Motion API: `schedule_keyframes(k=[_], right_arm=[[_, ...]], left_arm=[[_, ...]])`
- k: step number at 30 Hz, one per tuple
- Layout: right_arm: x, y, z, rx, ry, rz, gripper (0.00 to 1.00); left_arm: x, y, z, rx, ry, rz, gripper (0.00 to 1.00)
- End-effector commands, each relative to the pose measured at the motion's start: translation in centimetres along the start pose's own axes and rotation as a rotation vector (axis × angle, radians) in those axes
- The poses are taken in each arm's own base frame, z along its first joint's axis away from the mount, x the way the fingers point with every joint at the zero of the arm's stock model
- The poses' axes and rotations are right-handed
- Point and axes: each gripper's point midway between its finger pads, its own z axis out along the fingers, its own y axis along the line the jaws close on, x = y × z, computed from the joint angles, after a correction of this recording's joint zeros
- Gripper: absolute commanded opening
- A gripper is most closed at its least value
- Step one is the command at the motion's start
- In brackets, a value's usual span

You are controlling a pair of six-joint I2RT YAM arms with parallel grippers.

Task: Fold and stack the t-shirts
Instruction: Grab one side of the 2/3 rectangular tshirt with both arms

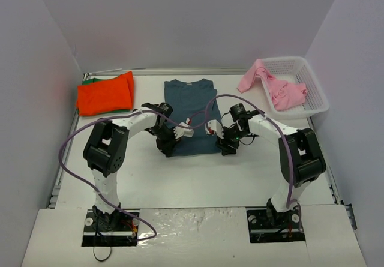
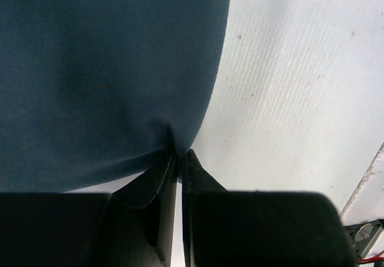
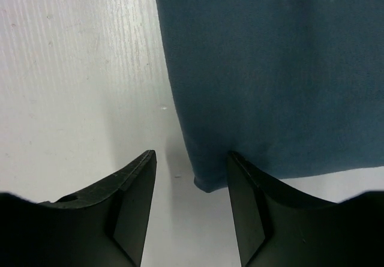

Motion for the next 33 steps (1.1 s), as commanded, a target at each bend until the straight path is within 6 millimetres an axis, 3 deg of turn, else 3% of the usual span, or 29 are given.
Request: schedule_keyframes(k=[1,21,25,29,33], right_arm=[[-1.0,-0.5,0.1,-0.004,-0.01,-0.027,0.46],[2.2,-0.4,2.6,0.003,0.081,0.047,0.41],[2.5,-0.3,2.8,0.007,0.106,0.059,0.29],[2.6,-0.3,2.5,0.022,0.118,0.071,0.06],[2.2,-0.2,1.9,0.039,0.115,0.087,0.0]], left_arm=[[-0.4,-0.6,-1.0,0.024,-0.019,0.007,0.02],[-0.9,-0.8,-0.8,0.061,-0.071,-0.024,0.02],[-1.1,-0.7,-1.0,0.062,-0.079,-0.031,0.02],[-1.3,-0.8,-1.4,0.062,-0.079,-0.027,0.02],[-1.3,-0.6,-2.0,0.045,-0.081,-0.02,0.03]])
